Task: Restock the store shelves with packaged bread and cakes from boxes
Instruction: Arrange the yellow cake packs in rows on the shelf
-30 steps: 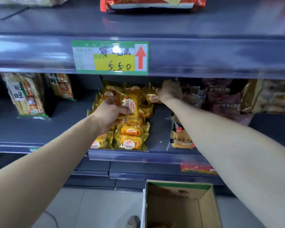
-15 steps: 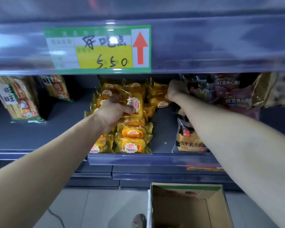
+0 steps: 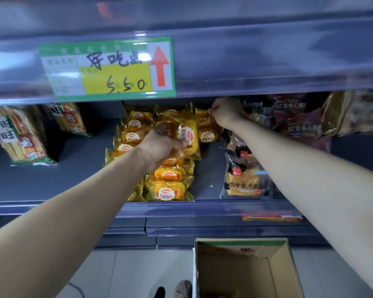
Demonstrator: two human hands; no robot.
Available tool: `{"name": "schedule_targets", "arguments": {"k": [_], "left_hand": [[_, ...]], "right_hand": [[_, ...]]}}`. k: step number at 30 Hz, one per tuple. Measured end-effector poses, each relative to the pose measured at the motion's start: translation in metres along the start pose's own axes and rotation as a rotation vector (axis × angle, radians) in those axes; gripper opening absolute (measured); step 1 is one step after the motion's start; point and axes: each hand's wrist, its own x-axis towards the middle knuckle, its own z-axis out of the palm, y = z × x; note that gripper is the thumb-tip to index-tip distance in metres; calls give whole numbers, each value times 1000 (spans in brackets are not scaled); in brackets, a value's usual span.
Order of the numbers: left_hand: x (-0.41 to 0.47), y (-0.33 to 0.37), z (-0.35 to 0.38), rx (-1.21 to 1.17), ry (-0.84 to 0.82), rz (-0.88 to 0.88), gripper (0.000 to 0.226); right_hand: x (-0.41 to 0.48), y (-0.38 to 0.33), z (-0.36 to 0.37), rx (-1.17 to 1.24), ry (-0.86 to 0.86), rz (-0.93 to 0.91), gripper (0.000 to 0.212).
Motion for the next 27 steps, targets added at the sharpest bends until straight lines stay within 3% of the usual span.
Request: {"name": "schedule_targets", "arguments": {"k": [4, 8, 9, 11, 16, 21, 27], "left_hand": [[2, 4, 18, -97, 50, 7, 51], [6, 9, 36, -156, 67, 19, 40], [6, 10, 38, -144, 51, 12, 40], [8, 11, 41, -112, 33, -12, 39], [9, 8, 27, -17, 217, -3, 44], [-3, 8, 14, -14, 203, 12, 40], [-15, 3, 5, 5, 162, 14, 29]], "right_hand": [[-24, -7, -29, 556, -304, 125, 50], [-41, -4, -43, 674, -642, 68, 21], [-42, -3, -44, 659, -646, 63, 17], [-43, 0, -44, 541, -565, 65, 35], [-45, 0, -36, -77, -391, -16, 46], [-37, -13, 6, -312, -398, -71, 41], [-33, -8, 29, -412, -371, -81, 49]]}}
